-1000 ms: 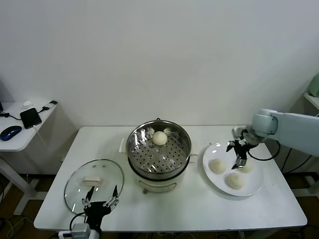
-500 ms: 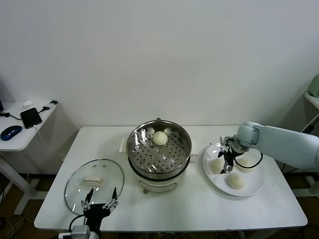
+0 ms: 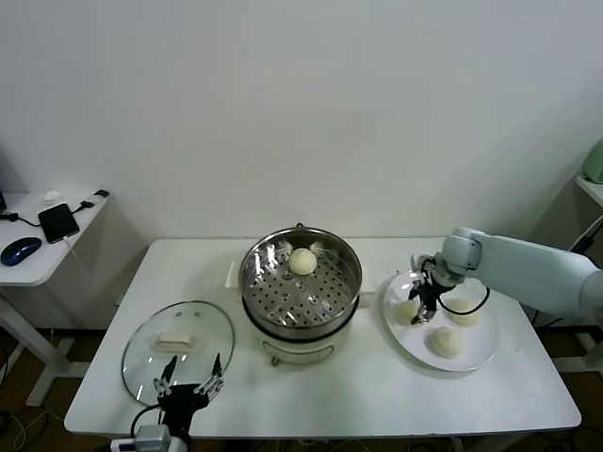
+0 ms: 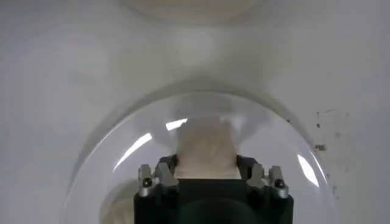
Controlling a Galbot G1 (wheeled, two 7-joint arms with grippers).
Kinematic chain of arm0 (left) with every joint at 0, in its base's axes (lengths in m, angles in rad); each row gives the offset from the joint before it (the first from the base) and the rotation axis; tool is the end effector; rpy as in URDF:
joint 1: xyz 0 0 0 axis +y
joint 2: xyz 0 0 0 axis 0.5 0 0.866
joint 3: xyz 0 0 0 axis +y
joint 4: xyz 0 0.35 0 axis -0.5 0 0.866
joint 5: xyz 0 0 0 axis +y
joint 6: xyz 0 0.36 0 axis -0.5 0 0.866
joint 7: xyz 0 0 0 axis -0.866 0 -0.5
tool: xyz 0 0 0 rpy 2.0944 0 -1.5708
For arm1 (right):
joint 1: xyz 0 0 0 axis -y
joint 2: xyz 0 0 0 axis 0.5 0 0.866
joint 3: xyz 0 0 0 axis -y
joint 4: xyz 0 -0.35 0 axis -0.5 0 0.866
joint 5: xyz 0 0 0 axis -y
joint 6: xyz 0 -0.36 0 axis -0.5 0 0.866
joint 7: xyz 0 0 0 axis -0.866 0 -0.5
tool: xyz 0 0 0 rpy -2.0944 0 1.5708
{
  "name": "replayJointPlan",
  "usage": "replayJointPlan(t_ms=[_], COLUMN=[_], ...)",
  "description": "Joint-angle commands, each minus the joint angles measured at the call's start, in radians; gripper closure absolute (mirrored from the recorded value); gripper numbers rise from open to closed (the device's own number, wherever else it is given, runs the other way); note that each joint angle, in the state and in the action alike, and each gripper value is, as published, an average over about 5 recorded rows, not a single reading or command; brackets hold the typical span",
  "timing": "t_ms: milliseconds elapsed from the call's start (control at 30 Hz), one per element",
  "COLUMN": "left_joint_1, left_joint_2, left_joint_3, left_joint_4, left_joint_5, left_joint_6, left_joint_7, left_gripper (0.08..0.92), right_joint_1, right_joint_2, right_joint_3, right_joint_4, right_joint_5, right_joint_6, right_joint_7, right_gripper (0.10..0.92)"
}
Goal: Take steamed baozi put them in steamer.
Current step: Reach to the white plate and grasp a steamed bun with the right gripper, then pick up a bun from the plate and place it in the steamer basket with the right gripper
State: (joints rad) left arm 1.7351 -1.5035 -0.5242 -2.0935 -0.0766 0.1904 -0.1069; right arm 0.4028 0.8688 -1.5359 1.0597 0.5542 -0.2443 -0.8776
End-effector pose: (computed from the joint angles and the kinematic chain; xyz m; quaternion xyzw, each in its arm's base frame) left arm 0.1331 0.0116 -0.3293 0.0360 -0.9834 -0.0007 0.1777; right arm 0.5587 -0.1280 -0.2163 0.4959 -0.5761 0.4634 0.4555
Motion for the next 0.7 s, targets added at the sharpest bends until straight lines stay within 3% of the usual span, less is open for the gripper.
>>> replayJointPlan(t_ms=[33,233,367,567,700], left_joint_1=[0.0,-0.002,-0.004,-0.007,-0.004], left_joint_2=[0.001,0.005,0.01,0.014,0.019], left_joint_3=[0.002,0.008,0.014,0.029,0.029], left_joint_4=[-0.006,-0.026,-0.039,-0.049,-0.056], left_joint_5=[-0.001,-0.001,-0.001,-0.001,-0.003], left_joint_6=[0.009,0.023,0.028,0.029,0.026], left_joint_7=[0.001,0.004,0.005,0.006,0.005], left_gripper=[0.177,0.177,0.177,0.177,0.177], right_joint_1=[0.304,0.671,0.817,0.77,0.658], right_joint_2=[0.025,0.112,0.209,0.364,0.453], right_joint_3=[-0.163,-0.323,-0.319,-0.204,-0.171], right_joint_4=[0.028,0.11,0.214,0.337,0.359], right_joint_5=[0.066,0.283,0.48,0.655,0.686], right_joint_6=[0.042,0.048,-0.018,-0.161,-0.217], right_joint_7=[-0.134,-0.214,-0.179,-0.003,0.082], right_gripper=[0.379,0.38,0.38,0.38,0.381])
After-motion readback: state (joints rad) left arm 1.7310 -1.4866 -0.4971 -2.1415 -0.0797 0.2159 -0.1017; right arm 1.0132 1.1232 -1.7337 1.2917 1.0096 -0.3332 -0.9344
